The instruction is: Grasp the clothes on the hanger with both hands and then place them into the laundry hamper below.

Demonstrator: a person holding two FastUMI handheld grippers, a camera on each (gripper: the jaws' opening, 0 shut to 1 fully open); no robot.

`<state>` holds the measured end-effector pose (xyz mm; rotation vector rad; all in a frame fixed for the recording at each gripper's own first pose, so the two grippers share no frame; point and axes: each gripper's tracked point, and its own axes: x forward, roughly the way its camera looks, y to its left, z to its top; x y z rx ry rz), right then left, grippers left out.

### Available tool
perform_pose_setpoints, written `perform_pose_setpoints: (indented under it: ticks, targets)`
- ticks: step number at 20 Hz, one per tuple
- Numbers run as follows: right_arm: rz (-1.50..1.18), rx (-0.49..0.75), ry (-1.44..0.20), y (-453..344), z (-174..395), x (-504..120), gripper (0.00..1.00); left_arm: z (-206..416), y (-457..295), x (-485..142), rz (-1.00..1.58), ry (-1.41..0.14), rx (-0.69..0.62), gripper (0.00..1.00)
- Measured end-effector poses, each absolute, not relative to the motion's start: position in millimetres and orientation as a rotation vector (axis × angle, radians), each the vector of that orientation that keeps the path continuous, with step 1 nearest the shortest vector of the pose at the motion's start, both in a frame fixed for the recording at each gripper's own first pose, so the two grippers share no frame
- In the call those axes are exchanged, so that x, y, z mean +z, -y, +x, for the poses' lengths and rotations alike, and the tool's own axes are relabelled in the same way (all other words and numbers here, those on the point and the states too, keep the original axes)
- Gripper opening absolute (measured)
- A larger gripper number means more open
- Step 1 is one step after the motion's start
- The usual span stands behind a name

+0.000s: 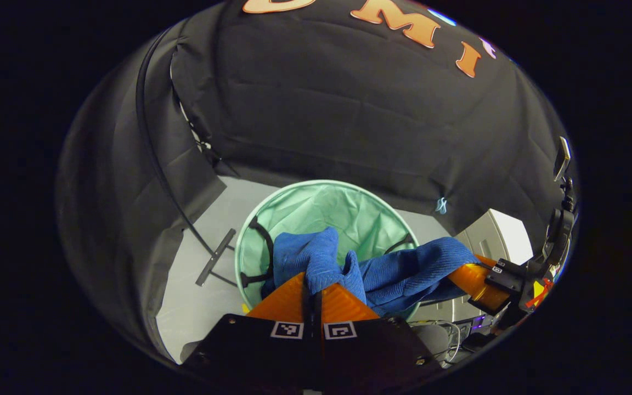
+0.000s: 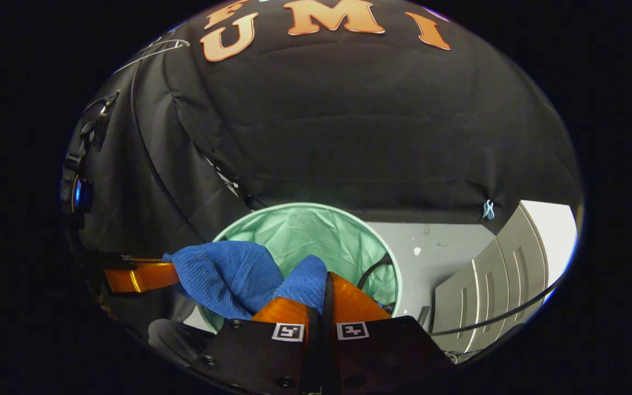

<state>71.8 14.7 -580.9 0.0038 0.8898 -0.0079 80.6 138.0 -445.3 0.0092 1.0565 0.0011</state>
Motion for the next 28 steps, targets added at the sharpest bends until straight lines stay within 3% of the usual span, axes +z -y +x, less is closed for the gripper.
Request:
perform_pose_setpoints:
  ticks: [2,4,5,6,7,8,10,12,13,14,15,16,17,18,28]
  targets:
    - [0.005,-0.014,-0.926,-15.1,65.6,-589.3,0.05,74.5,-147.2,-454.8,0.000,-1.087,0.046,0.05]
    - [0.009,-0.016,-0.944,-15.3,60.4,-590.4,0.15,70.0,-143.9,-451.9,-0.022,-1.099,0.051,0.08]
    - [0.015,-0.018,-0.948,-15.4,59.1,-590.0,0.22,65.9,-145.3,-453.5,-0.030,-1.099,0.056,0.13]
    - [0.028,-0.018,-0.948,-16.6,58.7,-589.8,0.35,64.2,-145.5,-448.7,-0.040,-1.090,0.056,0.16]
    - [0.044,-0.020,-0.944,-17.1,60.9,-589.0,0.48,66.3,-146.0,-443.9,-0.040,-1.072,0.058,0.27]
    - [0.056,-0.024,-0.939,-17.2,61.2,-589.7,0.53,69.6,-147.2,-437.2,-0.027,-1.054,0.062,0.24]
    - [0.072,-0.024,-0.929,-15.1,59.1,-585.4,0.55,74.8,-147.6,-430.2,0.004,-1.022,0.059,0.58]
    - [0.074,-0.023,-0.921,-18.0,57.8,-575.3,0.77,77.5,-148.1,-418.2,0.034,-0.993,0.060,0.61]
    - [0.073,-0.020,-0.921,-19.0,55.7,-572.3,0.79,78.3,-146.0,-410.3,0.044,-0.973,0.057,0.64]
    - [0.072,-0.016,-0.922,-18.6,51.6,-571.4,0.92,79.8,-144.6,-404.2,0.061,-0.959,0.061,0.69]
    - [0.068,-0.015,-0.920,-18.2,50.0,-567.3,0.82,78.6,-145.5,-397.8,0.073,-0.943,0.066,0.77]
    - [0.065,-0.015,-0.911,-19.6,50.0,-564.8,1.00,79.5,-143.8,-390.3,0.077,-0.929,0.065,0.81]
    - [0.058,-0.020,-0.900,-19.9,49.4,-556.4,0.96,79.7,-141.4,-383.2,0.074,-0.916,0.062,0.84]
    - [0.054,-0.024,-0.887,-18.6,51.0,-549.3,1.00,81.7,-138.4,-375.0,0.069,-0.905,0.057,0.84]
    - [0.097,-0.053,-0.632,8.5,68.8,-404.1,0.98,114.8,-132.8,-224.1,0.065,-0.630,0.035,0.83]
